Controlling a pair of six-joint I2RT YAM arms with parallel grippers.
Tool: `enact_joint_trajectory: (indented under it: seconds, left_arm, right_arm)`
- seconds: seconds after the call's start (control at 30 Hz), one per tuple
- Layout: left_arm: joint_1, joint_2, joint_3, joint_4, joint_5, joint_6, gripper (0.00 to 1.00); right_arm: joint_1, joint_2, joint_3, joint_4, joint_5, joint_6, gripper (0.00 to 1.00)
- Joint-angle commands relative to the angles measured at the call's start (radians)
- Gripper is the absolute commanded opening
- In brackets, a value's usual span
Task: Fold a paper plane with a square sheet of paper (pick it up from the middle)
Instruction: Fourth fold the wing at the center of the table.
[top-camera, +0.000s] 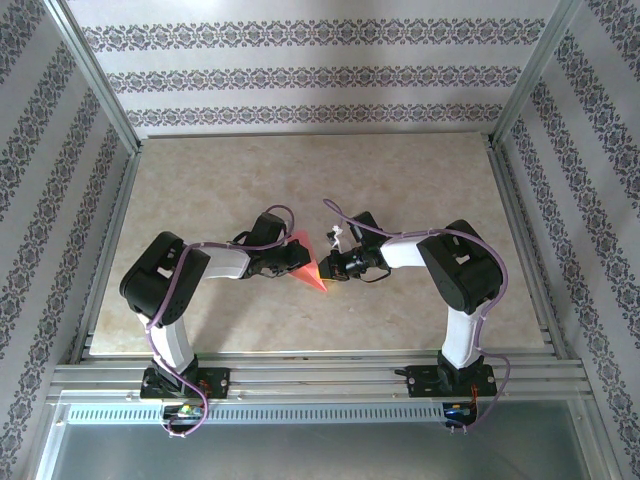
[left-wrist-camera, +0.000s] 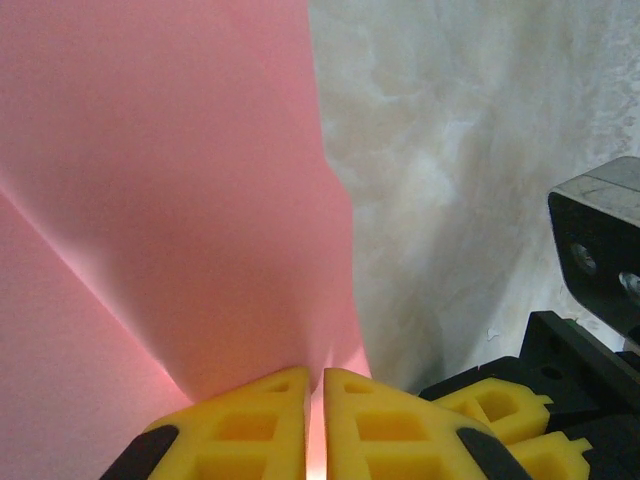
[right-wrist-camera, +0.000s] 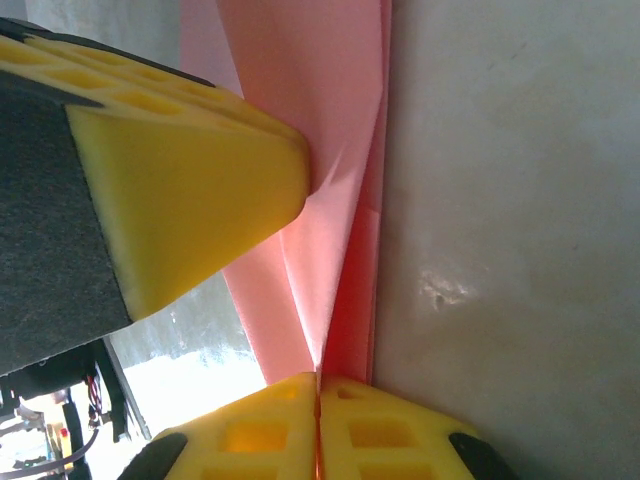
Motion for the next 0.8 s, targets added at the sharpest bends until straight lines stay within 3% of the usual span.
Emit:
enact_joint_trajectory:
  seconds: [0.0,0.77]
  left_arm:
    - [0.016,0.016,0.017,0.008,-0.002,0.020,0.13]
    - [0.018,0.064,0.064,-0.143,-0.026,0.030,0.14]
  right_arm:
    - [0.005,0.058,-0.009,-0.054,0.067,-0.014,0.10]
    - [0.004,0.012,-0.027,-0.042,0.078,-0.005,0.16]
